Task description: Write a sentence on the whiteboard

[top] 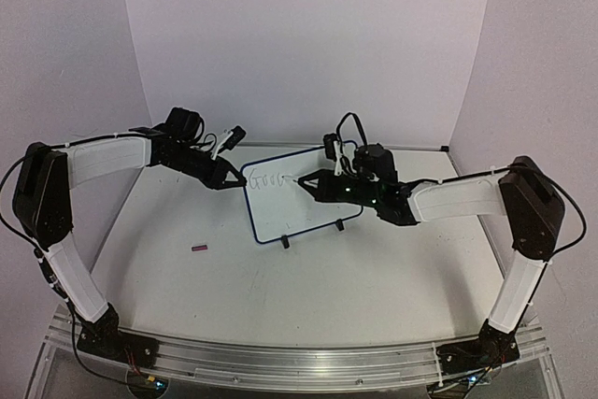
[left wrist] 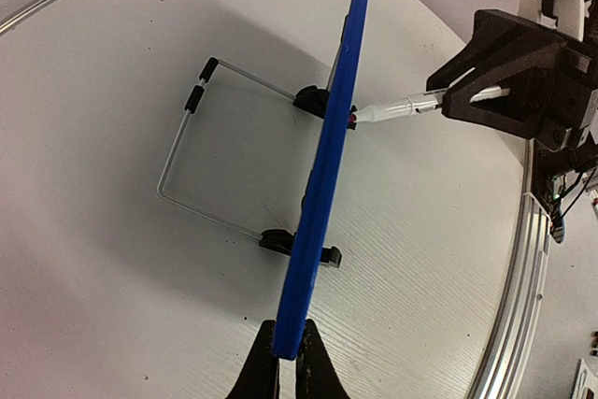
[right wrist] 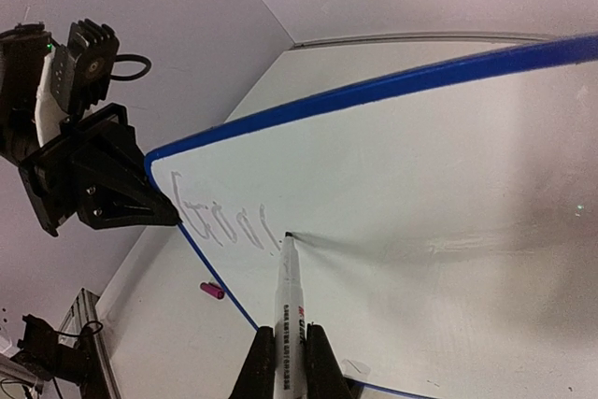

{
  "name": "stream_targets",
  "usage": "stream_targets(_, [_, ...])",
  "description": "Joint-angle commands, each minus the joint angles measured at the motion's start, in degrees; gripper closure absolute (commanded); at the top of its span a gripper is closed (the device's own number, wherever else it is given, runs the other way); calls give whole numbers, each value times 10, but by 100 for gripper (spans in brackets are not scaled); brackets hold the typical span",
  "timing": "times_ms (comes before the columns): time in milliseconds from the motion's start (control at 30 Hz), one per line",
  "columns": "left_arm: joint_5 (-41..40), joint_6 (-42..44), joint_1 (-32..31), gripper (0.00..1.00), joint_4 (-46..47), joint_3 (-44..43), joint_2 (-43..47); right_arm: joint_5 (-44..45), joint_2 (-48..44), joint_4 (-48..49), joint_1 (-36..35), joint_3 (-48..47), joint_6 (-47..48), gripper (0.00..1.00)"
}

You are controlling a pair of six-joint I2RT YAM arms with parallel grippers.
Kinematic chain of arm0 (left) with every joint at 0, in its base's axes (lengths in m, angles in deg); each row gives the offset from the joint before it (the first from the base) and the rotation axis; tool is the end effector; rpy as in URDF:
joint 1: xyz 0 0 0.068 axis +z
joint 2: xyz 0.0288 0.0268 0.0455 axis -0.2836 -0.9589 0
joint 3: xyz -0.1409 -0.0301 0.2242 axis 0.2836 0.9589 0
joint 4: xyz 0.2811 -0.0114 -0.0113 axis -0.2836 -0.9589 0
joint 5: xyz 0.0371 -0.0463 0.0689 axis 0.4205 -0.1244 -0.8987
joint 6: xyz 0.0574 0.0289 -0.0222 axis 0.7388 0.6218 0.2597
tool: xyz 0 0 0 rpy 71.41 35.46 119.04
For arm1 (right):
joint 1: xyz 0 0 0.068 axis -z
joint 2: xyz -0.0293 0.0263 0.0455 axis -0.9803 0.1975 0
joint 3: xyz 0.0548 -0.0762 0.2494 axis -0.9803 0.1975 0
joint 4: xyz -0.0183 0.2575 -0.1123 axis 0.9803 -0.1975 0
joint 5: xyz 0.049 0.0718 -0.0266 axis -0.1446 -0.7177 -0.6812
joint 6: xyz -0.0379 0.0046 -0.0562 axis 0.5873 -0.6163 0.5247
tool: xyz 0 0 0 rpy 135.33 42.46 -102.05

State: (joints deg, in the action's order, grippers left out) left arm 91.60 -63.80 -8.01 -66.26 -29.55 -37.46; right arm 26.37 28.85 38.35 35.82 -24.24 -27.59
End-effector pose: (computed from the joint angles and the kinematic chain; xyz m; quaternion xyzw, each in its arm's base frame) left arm 0.3525 -0.1975 0.2326 0.3779 0.8069 -0.3417 0.2990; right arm 0.3158 0.3153 0.2018 -0.1934 0.7565 0.4551 0.4280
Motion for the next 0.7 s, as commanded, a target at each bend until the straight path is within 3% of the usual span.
stream_targets(0, [-38, 29, -10, 100, -39, -10, -22, 1, -5, 11, 2, -38, 9, 100])
stream_targets(667, [-37, 30, -11, 100, -39, -11, -26, 0, 11, 22, 2, -52, 6, 100])
